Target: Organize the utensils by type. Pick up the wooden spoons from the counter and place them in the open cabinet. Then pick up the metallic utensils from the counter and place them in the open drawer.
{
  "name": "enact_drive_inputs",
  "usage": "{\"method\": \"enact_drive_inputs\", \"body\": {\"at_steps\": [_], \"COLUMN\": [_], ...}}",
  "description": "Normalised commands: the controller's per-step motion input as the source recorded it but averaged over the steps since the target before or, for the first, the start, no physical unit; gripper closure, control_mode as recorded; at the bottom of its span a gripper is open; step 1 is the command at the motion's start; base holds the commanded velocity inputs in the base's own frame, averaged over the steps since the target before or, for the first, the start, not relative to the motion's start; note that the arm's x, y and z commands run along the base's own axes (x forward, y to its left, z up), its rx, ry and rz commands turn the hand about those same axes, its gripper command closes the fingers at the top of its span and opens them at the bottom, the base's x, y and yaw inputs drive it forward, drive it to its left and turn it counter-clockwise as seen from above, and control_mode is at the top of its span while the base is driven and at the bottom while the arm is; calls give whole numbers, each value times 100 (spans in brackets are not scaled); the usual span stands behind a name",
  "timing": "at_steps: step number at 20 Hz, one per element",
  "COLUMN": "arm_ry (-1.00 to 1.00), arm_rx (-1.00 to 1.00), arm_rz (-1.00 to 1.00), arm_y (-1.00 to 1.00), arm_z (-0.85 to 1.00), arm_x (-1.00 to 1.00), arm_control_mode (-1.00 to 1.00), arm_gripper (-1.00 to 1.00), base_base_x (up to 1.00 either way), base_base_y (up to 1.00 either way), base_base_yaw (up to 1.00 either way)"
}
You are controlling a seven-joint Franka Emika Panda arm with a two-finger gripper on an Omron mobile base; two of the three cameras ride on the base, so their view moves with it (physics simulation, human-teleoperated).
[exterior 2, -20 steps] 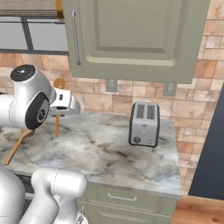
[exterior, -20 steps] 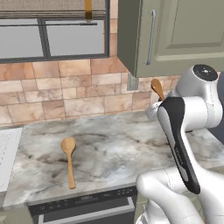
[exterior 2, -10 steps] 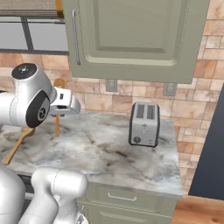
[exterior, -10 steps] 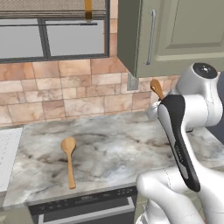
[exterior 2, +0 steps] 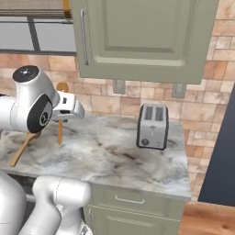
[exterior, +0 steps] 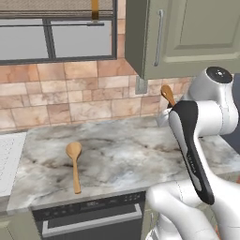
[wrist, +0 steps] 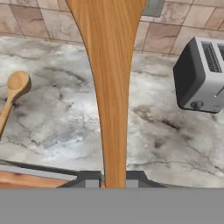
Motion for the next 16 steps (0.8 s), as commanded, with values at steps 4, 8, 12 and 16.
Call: {"method": "enact_drive_inputs", "body": {"at_steps": [4, 8, 12, 16], "arm_ry": [0, 0, 0, 0], "arm_rx": [0, 0, 0, 0], "arm_rz": [0, 0, 0, 0], "arm_y": [0, 0, 0, 0], "arm_z": [0, 0, 0, 0], "arm_x": [0, 0, 0, 0], "arm_control_mode": [100, 100, 100, 100], "arm_gripper": [100, 100, 100, 100], "base_base_x": [-35, -27, -32, -52], "base_base_y": [0, 0, 1, 2], "base_base_yaw": [0, 0, 0, -7]}}
